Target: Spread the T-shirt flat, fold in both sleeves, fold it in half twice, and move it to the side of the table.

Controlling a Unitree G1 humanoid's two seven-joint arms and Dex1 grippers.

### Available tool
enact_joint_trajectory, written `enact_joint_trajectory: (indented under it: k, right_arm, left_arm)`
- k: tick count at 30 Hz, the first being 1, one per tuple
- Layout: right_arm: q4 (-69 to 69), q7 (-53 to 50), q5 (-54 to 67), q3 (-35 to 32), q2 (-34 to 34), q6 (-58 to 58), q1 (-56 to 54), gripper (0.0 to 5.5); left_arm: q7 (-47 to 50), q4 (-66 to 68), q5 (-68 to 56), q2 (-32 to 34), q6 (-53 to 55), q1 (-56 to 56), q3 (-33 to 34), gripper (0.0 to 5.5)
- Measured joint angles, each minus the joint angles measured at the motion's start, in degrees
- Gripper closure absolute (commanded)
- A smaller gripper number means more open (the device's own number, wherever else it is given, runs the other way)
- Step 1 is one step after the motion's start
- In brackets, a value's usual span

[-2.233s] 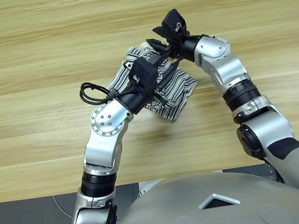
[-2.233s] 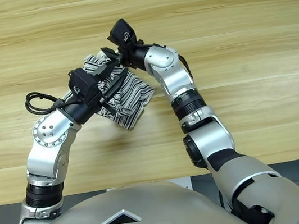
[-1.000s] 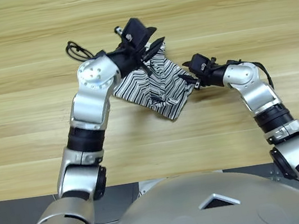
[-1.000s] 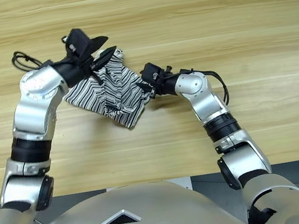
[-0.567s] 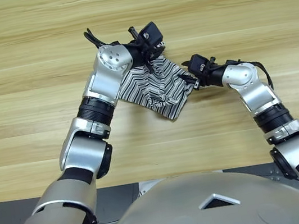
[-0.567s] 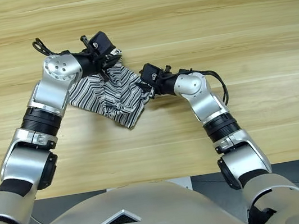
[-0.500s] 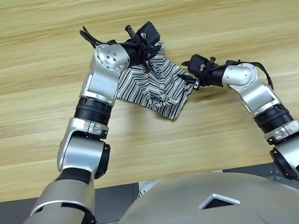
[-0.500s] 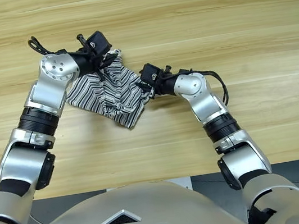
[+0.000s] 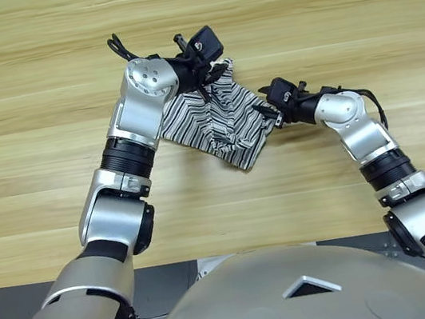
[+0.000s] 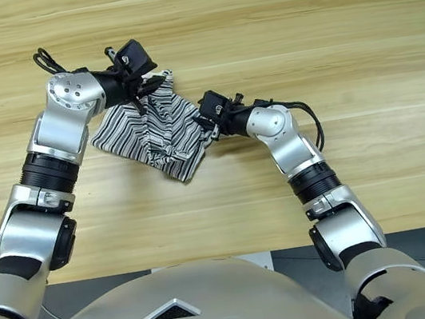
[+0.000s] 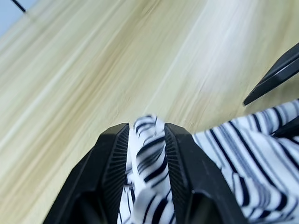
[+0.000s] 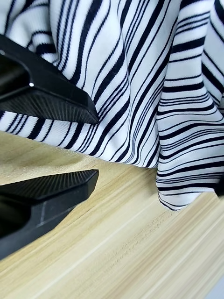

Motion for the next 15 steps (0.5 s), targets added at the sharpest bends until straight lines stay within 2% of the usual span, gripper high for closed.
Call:
enact_joint_trajectory:
  k: [7,15]
  right_arm:
    - [-0.12,-0.35,0.0,0.01,0.0,-0.04,0.13,3.71]
    - [0.22,-1.22,-0.01,0.03,0.07,-0.04,-0.02,3.66]
  left_arm:
    - [1.07,5.62,0.62,-0.19,-1.42,-1.02,0.7,4.1]
    - [0.38,5.98,0.61,-0.98,-1.77,-0.83,0.8,5.29]
